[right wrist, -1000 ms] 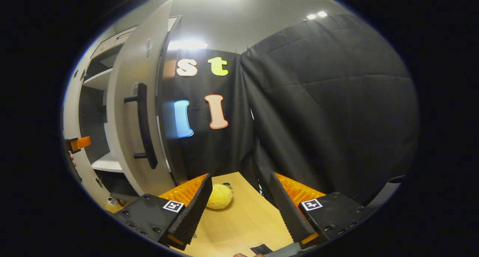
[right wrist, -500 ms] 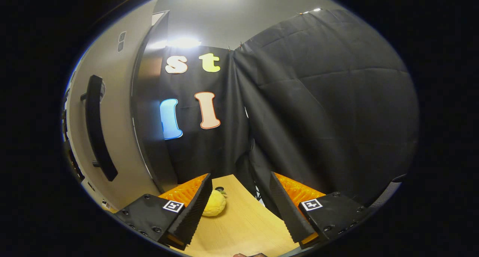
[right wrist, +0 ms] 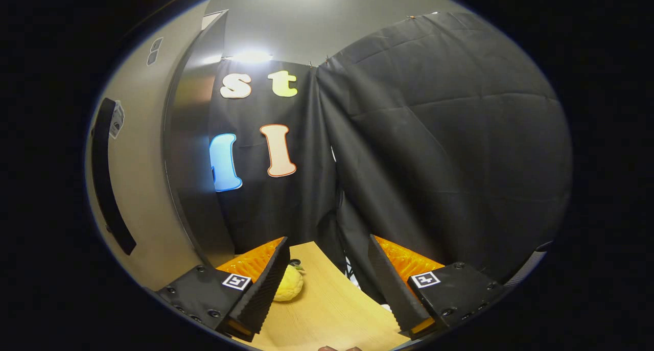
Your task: Grasp the bottle in the cabinet with the left hand and place it on the coaster, then close the right door with the right hand and the left door with the left hand.
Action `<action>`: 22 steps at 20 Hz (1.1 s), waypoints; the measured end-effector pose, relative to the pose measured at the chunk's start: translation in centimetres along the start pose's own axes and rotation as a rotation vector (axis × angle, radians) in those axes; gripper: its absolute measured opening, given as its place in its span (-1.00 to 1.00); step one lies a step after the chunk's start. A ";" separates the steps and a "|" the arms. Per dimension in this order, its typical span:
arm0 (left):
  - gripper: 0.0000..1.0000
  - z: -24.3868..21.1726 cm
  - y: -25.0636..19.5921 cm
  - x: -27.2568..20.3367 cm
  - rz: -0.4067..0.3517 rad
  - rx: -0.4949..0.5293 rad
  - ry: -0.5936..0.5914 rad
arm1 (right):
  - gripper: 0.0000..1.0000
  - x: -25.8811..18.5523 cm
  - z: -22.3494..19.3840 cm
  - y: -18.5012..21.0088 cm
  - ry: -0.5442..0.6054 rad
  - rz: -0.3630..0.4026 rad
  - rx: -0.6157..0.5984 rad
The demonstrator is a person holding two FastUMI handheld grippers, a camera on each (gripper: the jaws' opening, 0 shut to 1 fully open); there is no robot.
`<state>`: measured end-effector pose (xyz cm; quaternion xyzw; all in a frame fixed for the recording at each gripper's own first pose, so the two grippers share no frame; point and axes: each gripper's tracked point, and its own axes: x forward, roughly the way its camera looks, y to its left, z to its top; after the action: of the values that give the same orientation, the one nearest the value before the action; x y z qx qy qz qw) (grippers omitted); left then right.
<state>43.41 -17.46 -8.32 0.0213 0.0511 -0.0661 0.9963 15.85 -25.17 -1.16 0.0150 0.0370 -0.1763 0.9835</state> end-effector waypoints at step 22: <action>0.35 5.5 -0.9 -11.7 -0.106 0.083 -0.059 | 0.95 -1.7 -0.8 3.2 0.049 0.068 0.037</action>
<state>32.34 -17.07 -1.71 0.0579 0.0202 -0.1214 0.9907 15.27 -21.55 -1.75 0.0389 0.0573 -0.1429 0.9873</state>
